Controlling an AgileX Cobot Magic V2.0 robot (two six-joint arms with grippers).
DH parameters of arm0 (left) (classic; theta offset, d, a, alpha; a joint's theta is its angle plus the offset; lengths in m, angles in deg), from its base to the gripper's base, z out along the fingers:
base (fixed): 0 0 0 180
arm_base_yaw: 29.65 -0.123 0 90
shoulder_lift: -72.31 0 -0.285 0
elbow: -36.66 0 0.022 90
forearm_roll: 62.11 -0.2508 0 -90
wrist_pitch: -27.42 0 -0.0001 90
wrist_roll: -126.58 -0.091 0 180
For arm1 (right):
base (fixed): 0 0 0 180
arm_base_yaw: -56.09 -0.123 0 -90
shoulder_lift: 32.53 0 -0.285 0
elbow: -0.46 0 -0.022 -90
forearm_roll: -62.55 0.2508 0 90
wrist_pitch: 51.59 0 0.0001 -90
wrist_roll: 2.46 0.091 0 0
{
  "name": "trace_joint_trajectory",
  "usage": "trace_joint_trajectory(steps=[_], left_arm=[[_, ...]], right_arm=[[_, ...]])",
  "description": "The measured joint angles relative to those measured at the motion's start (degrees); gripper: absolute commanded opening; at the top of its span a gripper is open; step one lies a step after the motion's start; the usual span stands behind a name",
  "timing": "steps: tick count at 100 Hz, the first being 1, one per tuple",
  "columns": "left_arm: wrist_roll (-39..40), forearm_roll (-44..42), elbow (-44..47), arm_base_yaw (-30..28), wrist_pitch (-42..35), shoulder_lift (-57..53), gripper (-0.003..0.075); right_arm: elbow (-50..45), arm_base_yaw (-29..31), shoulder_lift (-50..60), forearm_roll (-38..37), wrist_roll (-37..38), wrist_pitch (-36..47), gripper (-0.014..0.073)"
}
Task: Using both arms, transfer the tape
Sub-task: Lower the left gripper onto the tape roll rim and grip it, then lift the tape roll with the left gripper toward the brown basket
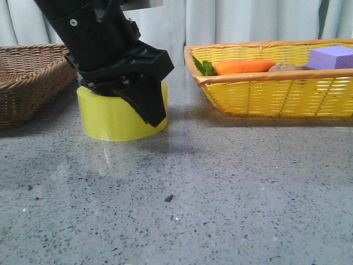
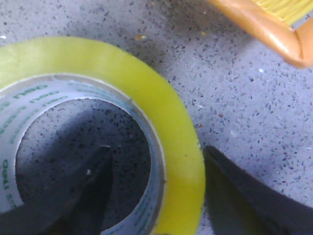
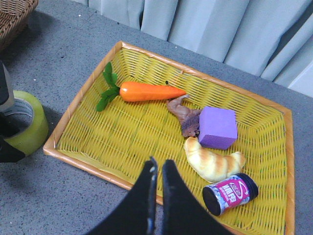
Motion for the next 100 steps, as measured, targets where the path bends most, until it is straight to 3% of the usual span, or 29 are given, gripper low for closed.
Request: trace_joint_trajectory(steps=[15,39,51,100], left_arm=[[-0.12,0.04,0.0,0.0,0.09,0.0,0.035],[-0.23,0.3,0.0,0.09,0.25,0.0,0.0075],[-0.23,0.44,-1.23,0.09,2.44,0.03,-0.0021],[-0.23,-7.73,-22.77,-1.43,20.26,0.06,-0.002]], right_arm=[[0.0,0.0,0.0,0.0,0.0,0.0,-0.0074],[0.0,0.0,0.0,0.0,0.26,0.0,-0.0074],[0.0,0.0,0.0,0.0,0.26,0.0,-0.0074],[0.0,0.0,0.0,0.0,0.26,0.1,-0.0074]])
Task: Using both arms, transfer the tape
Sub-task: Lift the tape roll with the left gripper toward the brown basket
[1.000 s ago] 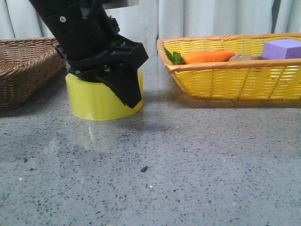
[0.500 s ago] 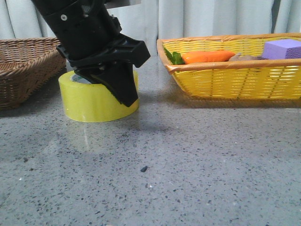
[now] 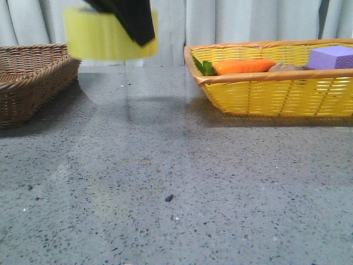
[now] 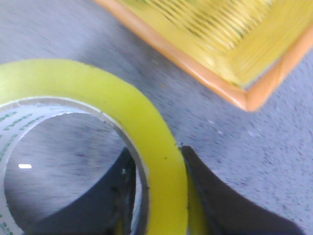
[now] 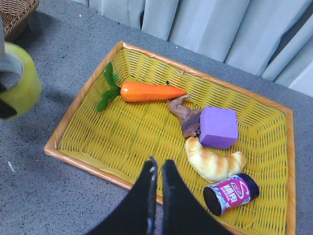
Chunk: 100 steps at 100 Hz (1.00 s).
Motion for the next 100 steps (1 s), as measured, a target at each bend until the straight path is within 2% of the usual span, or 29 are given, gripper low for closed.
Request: trace_joint_trajectory(steps=[15,41,55,69,100], left_arm=[[0.0,-0.95,-2.69,-4.73,1.09,-2.47,-0.002],[0.0,-1.75,-3.08,-20.39,4.52,-8.39,-0.002],[0.0,-1.25,-1.57,-26.84,4.25,-8.77,-0.002],[0.0,0.43,3.37,-29.83,2.4,-8.77,-0.002],[0.0,3.4,15.69,-30.26,-8.86,-8.77,-0.002]], right_arm=[[0.0,0.0,0.0,0.0,0.0,0.0,-0.0074],[0.0,0.0,0.0,0.0,0.0,0.72,-0.0074],[0.0,0.0,0.0,0.0,0.0,1.76,-0.0074],[0.0,0.0,0.0,0.0,0.0,1.9,-0.0074],[0.0,0.0,0.0,0.0,0.0,1.99,-0.0074]])
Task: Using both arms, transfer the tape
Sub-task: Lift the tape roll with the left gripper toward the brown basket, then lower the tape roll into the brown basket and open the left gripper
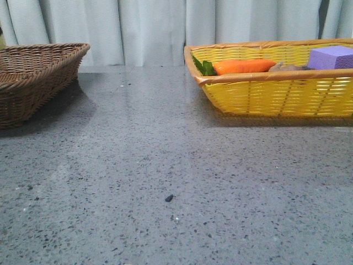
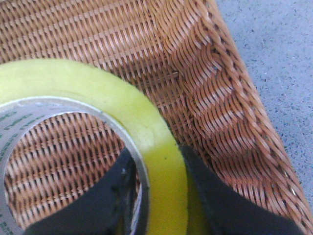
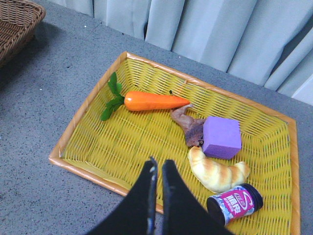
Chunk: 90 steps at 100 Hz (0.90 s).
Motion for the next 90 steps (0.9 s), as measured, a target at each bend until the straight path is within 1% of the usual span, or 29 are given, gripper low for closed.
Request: trace_joint_trajectory(steps=[8,28,60,69,74,75,76,84,90], left_arm=[[0.0,1.18,1.63,0.0,-1.85,0.43,-0.002],[-0.62,3.24,2.18,0.0,-4.95,4.6,-0.002],[-1.09,3.61,2.31,0.0,-5.49,8.65,-0.0013],[-1.19,3.61,2.31,0.0,-5.61,8.65,0.0056],[-1.32,3.61,2.31,0.0,-5.61,8.65,0.0117],[-1.32,3.61,2.31,0.0,-5.61,8.65,0.0146],[-1.32,3.61,2.31,0.0,-5.61,8.65,0.0146],[-1.32,3.61,2.31,0.0,-5.73,8.65,0.0265],[-1.43,3.61,2.17,0.0,-5.87,8.65,0.0314]], right_arm=[[0.0,0.0,0.0,0.0,0.0,0.0,-0.0074],[0.0,0.0,0.0,0.0,0.0,0.0,-0.0074],[0.0,0.0,0.0,0.0,0.0,0.0,-0.0074],[0.0,0.0,0.0,0.0,0.0,0.0,-0.0074],[0.0,0.0,0.0,0.0,0.0,0.0,-0.0074],[0.0,0.0,0.0,0.0,0.0,0.0,-0.0074],[0.0,0.0,0.0,0.0,0.0,0.0,-0.0074],[0.0,0.0,0.0,0.0,0.0,0.0,-0.0074],[0.0,0.0,0.0,0.0,0.0,0.0,-0.0074]])
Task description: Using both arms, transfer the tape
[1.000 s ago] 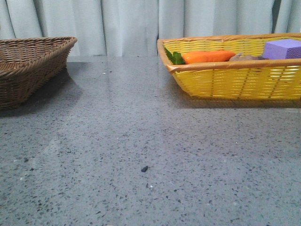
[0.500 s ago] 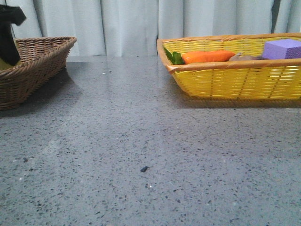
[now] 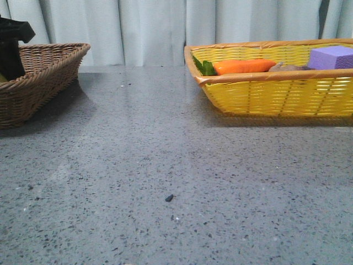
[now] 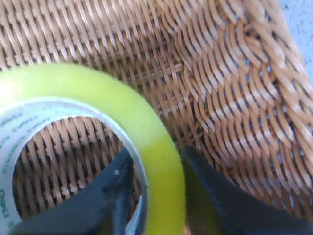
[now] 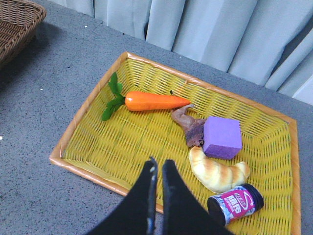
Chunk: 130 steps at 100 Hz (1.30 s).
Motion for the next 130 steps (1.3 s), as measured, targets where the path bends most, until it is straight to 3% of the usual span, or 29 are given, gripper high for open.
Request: trace_joint_trajectory(steps=[40,63,94,113,130], left_arm=[[0.0,0.72,-6.0,0.0,4.15,-5.08,0.0318],[0.0,5.14,-6.67,0.0,5.41,-15.94,0.0221],[-0.63,6.07,-6.78,0.0,6.17,-30.82,-0.0022],[-1.26,6.07,-3.09,0.0,5.09,-38.47,-0.002],[-3.54,6.07,6.92,0.0,1.18,-45.99,-0.002]], right_arm=[[0.0,0.0,0.23,0.0,0.0,-0.34,-0.0074],[-2.42,0.0,5.26,0.0,0.42,1.37,-0.0074],[-19.72,0.0,20.11,0.0,3.18,9.95,-0.0074],[-32.95,0.0,30.48,0.0,3.42,16.18,-0.0074],[-41.84,0.0,39.39,-2.62,7.93,19.25,-0.0074]])
